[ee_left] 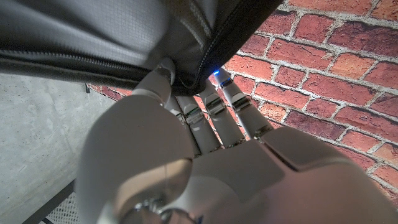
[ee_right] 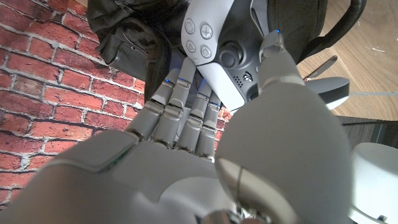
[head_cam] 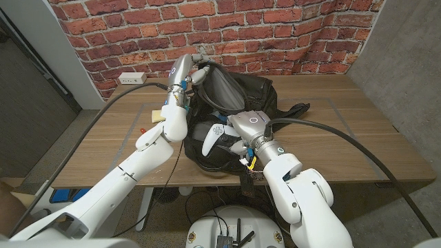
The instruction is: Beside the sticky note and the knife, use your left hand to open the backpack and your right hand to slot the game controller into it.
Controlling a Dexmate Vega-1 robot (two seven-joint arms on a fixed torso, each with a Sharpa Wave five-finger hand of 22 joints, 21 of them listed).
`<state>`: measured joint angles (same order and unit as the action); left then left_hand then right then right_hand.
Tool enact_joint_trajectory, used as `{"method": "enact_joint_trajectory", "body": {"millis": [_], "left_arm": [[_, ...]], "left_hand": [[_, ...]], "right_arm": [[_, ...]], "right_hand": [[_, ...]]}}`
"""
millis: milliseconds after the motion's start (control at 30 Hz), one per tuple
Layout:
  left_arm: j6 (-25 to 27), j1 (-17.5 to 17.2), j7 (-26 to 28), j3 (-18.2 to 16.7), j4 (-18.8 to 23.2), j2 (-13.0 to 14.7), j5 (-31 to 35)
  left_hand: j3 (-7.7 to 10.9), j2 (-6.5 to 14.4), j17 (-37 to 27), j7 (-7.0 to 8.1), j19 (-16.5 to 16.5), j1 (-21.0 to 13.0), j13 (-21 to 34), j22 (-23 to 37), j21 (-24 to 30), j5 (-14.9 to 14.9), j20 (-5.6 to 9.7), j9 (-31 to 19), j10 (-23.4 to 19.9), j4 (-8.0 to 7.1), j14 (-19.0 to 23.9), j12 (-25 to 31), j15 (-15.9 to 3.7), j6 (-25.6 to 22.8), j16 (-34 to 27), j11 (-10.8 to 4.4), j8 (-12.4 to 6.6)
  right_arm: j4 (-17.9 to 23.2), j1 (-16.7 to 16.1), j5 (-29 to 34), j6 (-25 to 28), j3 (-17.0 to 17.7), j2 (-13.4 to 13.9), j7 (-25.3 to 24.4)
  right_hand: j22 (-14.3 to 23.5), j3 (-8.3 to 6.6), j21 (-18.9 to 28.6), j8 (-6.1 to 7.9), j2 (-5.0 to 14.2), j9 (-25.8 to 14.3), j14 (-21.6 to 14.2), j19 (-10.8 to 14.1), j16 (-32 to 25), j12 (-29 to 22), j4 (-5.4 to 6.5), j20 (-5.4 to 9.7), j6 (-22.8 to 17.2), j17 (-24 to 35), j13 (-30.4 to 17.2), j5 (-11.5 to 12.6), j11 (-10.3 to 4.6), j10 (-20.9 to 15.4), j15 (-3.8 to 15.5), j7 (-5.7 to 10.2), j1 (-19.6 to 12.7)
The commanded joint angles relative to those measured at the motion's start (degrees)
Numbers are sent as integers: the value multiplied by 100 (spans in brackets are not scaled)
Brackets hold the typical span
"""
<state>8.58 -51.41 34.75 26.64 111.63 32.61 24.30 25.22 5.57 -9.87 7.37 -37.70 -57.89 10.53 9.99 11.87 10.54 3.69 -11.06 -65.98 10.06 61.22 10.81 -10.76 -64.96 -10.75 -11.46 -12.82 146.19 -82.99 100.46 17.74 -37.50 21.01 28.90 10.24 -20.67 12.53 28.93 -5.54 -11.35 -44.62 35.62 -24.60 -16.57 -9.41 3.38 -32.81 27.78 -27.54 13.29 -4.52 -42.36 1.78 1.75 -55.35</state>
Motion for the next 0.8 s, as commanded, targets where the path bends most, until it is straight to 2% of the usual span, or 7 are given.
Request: {"method": "enact_joint_trajectory", "body": {"millis": [33, 800], "left_arm": [[-4, 13, -68, -32, 25, 1, -181], [-21, -69, -139, -162, 131, 54, -452]], "left_hand": [[62, 6, -16, -49, -75, 17, 17, 11, 22, 27, 787, -21, -56, -2, 65, 36, -304, -17, 7, -12, -1], [73, -10, -15, -48, -88, 15, 17, 9, 12, 28, 791, -24, -63, 2, 77, 35, -304, -16, 13, -11, 9]], "right_arm": [[-250, 322, -407, 15, -80, 106, -210], [-702, 1098, -881, 106, -261, 158, -206]], "right_hand": [[20, -13, 29, 38, 943, -13, -353, 54, 7, 4, 0, 818, -529, 27, -50, 42, -703, -777, 1163, 483, -736], [21, -1, 28, 18, 950, -15, -342, 52, 38, 40, -7, 816, -523, 55, -70, 64, -701, -776, 1162, 477, -758]]}}
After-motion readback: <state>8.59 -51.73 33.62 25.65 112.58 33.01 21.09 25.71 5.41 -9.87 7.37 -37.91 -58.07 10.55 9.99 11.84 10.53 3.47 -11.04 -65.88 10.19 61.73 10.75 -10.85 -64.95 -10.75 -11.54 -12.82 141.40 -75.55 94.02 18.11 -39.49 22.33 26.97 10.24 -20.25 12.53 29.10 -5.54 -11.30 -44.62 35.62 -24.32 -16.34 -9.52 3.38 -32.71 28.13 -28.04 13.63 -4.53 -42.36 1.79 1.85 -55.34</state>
